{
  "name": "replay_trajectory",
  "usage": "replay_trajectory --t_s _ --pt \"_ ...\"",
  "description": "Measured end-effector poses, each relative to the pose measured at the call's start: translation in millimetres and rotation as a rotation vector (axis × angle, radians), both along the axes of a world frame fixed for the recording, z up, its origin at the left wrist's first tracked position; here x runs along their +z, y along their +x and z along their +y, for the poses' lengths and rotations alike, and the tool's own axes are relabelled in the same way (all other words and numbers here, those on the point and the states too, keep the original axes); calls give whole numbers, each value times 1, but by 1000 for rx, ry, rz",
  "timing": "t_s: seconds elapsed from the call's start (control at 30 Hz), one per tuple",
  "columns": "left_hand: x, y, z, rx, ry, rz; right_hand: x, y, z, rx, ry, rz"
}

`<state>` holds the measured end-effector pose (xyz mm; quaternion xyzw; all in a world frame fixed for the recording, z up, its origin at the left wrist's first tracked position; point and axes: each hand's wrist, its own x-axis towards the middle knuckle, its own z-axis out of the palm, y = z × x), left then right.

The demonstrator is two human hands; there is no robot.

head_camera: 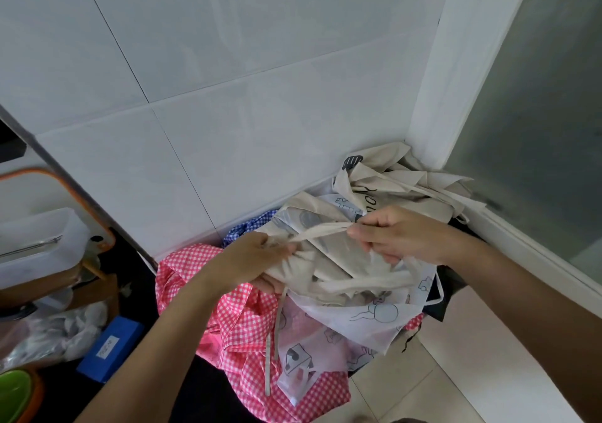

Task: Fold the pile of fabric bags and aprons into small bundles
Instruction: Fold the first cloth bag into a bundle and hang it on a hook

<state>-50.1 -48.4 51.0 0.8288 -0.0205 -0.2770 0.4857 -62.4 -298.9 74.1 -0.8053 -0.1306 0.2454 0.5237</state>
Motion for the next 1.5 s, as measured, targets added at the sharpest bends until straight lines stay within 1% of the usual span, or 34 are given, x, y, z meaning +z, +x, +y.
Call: replay_trajectory --t_s 0.03,0.07,0.13,0.2,0.3,0.4,0.47,0.53,0.6,0.63,0.7,0.77,0.83,0.87,0.9,0.93,1.0,1.03,1.1,1.17,1.2,1.23,1.3,1.33,1.4,1.43,1.5 --pt "-4 3 1 89 -31 5 -3 -4 4 -2 54 15" --pt "-7 6 0 166 -104 44 -6 -9 11 8 99 16" --pt "-10 10 -2 273 -307 182 -12 -18 24 67 112 -54" --pt "-8 11 -2 329 -460 284 -22 -23 33 116 52 -174" --pt "-6 14 1 428 -618 312 -40 -30 35 141 -74 -375" --pt "-5 20 9 560 -875 380 -58 -33 30 175 -213 -558" --pt "-3 25 17 664 -1033 369 -64 -28 20 136 -296 -642" --pt "-2 28 21 750 -1150 331 -66 -20 7 29 -265 -668" --pt "-2 28 17 767 -1189 291 -66 -13 -6 -82 -185 -668" --pt "-3 28 14 759 -1203 277 -65 -10 -11 -124 -178 -694" --pt "-3 25 8 682 -1256 272 -63 -4 -19 -180 -153 -723" --pt "-1 22 5 565 -1294 283 -58 -1 -26 -215 -87 -703" --pt "0 20 4 512 -1289 286 -47 -1 -34 -234 15 -613" --pt "0 19 4 525 -1294 292 -40 -1 -38 -255 94 -552" --pt "0 20 4 546 -1301 294 -34 -1 -42 -270 214 -482" --pt "-2 21 4 561 -1316 291 -27 -2 -46 -259 379 -398" --pt "-8 25 3 577 -1383 308 -18 -1 -46 -158 771 -209" --pt "-10 26 0 586 -1435 338 -16 -2 -42 -143 945 -128" --pt "-11 26 -12 609 -1569 404 -16 2 -30 -180 1171 10" --pt "-8 26 -27 689 -1646 409 -16 6 -14 -153 1338 157" --pt "-6 26 -34 725 -1648 375 -16 9 -7 -163 1392 214" --pt "-4 27 -39 744 -1632 325 -17 12 -4 -218 1396 225" --pt "-1 28 -43 743 -1553 231 -22 20 1 -315 1321 185" --pt "0 27 -43 724 -1482 183 -24 22 3 -339 1266 173" --pt "2 23 -41 629 -1271 59 -27 22 3 -353 1133 171" --pt "3 20 -40 561 -1167 -9 -26 22 3 -329 1063 176" --pt "2 16 -38 422 -998 -117 -22 21 1 -211 915 155"
